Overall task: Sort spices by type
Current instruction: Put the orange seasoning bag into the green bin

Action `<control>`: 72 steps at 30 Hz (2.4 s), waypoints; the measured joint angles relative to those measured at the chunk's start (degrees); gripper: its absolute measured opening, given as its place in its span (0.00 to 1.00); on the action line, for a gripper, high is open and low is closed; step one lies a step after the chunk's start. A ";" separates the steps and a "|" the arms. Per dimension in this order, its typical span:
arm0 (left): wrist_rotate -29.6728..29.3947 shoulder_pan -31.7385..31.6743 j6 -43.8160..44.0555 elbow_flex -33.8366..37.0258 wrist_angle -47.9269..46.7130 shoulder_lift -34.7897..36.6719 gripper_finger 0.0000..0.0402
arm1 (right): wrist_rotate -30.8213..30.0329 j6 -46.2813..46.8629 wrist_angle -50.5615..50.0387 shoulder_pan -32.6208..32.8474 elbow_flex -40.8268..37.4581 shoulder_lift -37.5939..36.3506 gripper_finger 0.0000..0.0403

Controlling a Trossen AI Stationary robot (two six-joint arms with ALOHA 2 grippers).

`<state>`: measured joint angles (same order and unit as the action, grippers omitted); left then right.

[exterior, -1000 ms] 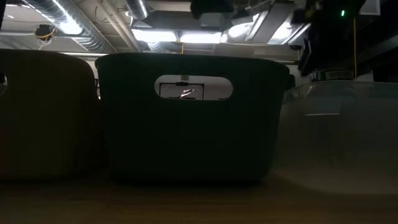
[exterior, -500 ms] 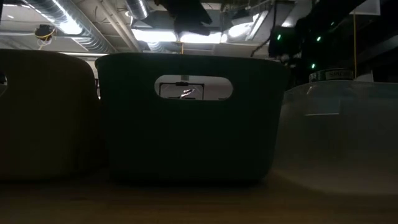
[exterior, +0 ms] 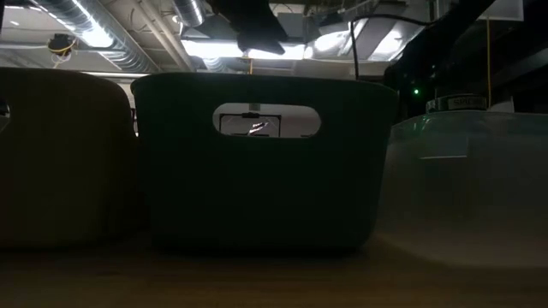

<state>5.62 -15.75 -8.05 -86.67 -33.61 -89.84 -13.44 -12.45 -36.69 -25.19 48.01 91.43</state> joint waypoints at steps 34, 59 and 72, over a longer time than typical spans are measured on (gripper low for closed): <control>4.24 -0.85 -4.61 0.07 1.98 -2.07 0.57 | -2.85 48.38 2.97 -5.76 0.00 -0.09 0.78; 4.71 -4.73 -4.61 0.07 -3.84 5.40 0.57 | -5.44 39.13 6.84 -7.10 0.11 4.61 0.09; 4.50 -10.69 2.48 19.39 7.46 21.56 0.57 | 10.67 35.98 18.42 -7.08 -0.22 -6.23 0.09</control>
<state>10.11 -26.43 -5.58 -67.28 -26.15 -68.29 -2.77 23.53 -18.27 -32.27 47.79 85.19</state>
